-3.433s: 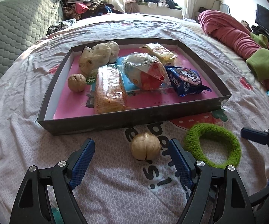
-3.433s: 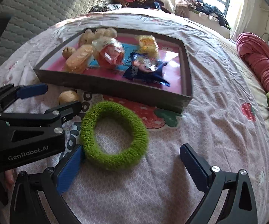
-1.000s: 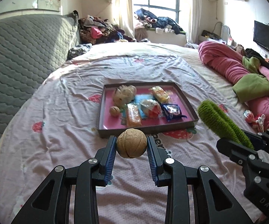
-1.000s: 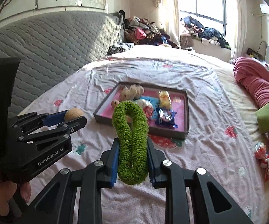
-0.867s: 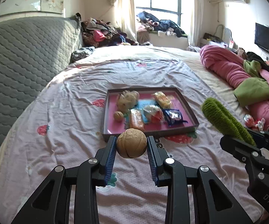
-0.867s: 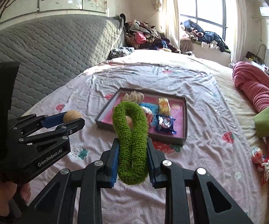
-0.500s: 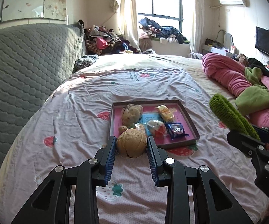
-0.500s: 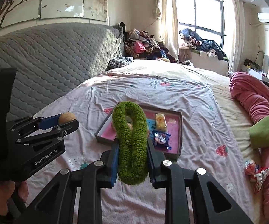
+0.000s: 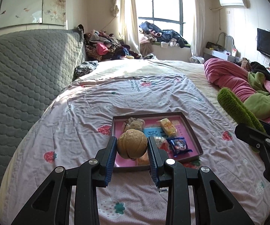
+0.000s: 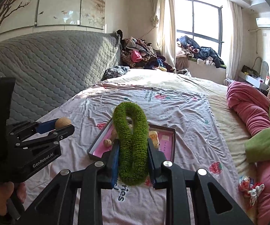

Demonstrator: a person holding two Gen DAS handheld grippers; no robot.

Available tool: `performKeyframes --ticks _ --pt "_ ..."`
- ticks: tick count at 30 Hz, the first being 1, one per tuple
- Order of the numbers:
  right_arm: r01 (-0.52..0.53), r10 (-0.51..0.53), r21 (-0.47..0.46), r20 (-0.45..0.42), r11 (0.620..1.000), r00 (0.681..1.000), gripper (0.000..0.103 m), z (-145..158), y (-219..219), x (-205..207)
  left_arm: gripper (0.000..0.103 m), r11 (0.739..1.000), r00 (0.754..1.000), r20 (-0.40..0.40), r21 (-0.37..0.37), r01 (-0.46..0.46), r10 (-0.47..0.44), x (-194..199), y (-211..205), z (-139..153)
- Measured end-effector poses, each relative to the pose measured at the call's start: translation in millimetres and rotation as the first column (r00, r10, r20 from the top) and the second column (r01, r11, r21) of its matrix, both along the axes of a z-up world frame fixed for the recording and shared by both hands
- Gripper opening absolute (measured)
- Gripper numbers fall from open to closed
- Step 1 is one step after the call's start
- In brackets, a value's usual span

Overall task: Organize objects
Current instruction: 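Lift and carry the walnut in left tool and green ring in right tool over the tray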

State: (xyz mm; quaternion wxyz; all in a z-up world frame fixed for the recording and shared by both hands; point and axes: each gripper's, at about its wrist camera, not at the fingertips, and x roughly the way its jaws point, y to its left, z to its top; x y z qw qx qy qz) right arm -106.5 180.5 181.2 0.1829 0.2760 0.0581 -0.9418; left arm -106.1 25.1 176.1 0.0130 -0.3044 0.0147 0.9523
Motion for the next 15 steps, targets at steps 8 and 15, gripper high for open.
performKeyframes --ticks 8,15 --pt "0.003 -0.003 -0.005 -0.001 1.0 1.0 0.027 -2.9 1.0 -27.3 0.034 1.0 1.0 -0.002 -0.014 -0.002 0.002 -30.8 1.7 -3.6" --pt "0.005 -0.005 -0.002 0.006 1.0 1.0 0.027 -9.6 -0.8 -54.5 0.034 0.999 1.0 0.011 -0.032 -0.007 0.007 -60.3 -3.8 -12.9"
